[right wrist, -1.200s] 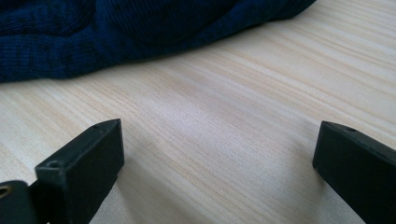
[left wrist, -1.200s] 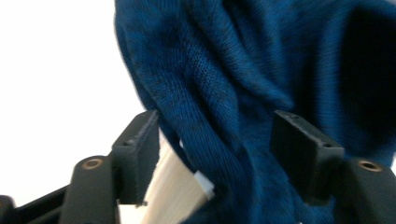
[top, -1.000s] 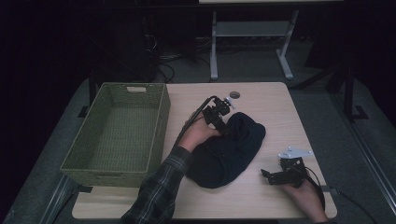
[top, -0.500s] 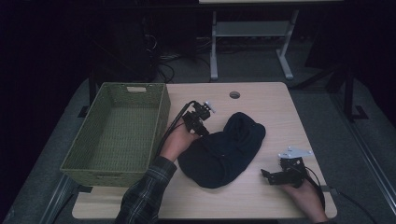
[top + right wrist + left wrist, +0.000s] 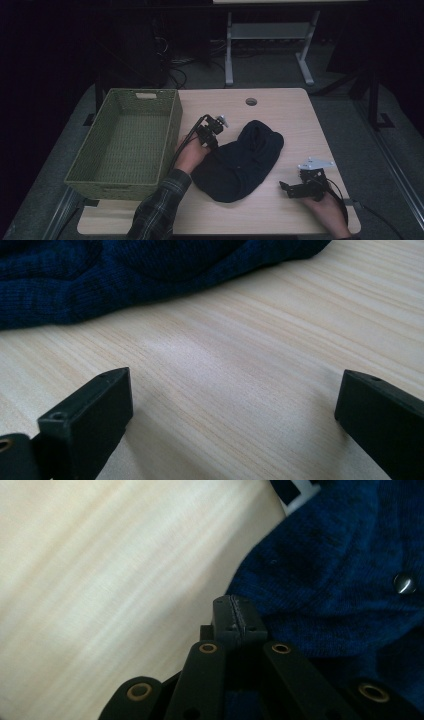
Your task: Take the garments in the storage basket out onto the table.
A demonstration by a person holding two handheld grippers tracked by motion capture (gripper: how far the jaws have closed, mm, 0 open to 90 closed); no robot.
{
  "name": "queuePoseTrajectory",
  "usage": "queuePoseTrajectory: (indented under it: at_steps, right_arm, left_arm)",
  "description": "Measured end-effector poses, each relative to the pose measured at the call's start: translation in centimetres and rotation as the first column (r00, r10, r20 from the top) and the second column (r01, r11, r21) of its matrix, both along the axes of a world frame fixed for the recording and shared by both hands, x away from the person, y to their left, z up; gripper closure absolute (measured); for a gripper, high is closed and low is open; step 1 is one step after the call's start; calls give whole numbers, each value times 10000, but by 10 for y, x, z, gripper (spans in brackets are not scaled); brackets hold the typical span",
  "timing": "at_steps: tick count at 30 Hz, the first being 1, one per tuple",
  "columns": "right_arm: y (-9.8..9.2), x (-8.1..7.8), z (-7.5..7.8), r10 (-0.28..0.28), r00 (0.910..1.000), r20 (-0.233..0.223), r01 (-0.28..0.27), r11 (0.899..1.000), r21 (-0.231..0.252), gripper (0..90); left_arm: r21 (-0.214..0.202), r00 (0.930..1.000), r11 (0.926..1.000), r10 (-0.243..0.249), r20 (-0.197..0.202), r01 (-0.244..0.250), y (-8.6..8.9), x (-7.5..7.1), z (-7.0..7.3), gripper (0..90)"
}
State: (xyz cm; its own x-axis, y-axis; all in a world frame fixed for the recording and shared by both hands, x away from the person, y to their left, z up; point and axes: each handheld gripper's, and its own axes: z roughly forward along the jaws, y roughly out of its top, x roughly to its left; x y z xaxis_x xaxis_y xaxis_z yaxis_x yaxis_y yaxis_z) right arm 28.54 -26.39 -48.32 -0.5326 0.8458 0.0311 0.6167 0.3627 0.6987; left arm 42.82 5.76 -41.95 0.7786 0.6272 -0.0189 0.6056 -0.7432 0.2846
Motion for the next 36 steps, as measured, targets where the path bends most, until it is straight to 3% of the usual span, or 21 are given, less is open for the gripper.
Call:
queuePoseTrajectory:
  at_steps: [3, 7, 14, 20, 24, 31, 36]
  right_arm:
    - [0, 0, 0, -1, 10000, 0, 1, 10000, -3, 17]
    - [0, 0, 0, 0, 10000, -1, 0, 10000, -4, 17]
    - [0, 0, 0, -1, 10000, -2, 1, 10000, -7, 17]
    - [0, 0, 0, -3, 10000, -2, 3, 10000, -6, 17]
    - [0, 0, 0, -2, 10000, -3, 2, 10000, -6, 17]
    - [0, 0, 0, 1, 10000, -5, -1, 10000, -8, 17]
    - [0, 0, 0, 1, 10000, -10, -1, 10000, -10, 17]
  left_arm:
    - [148, 9996, 9998, -135, -248, 138, 0, -6, -3, 899]
    - [-12, 9980, 9993, -369, -508, 369, 1, -19, -5, 899]
    - [-645, 9929, 9953, -775, -897, 718, 7, -46, -7, 899]
    - [-1526, 9869, 9834, -1158, -1120, 981, 11, -68, -12, 898]
    - [-1983, 9846, 9739, -1346, -1113, 1107, 9, -81, -16, 899]
    - [-2196, 9778, 9618, -1874, -934, 1634, 5, -100, -16, 896]
    - [-2436, 9868, 9604, -1529, -536, 1356, 17, -103, -11, 797]
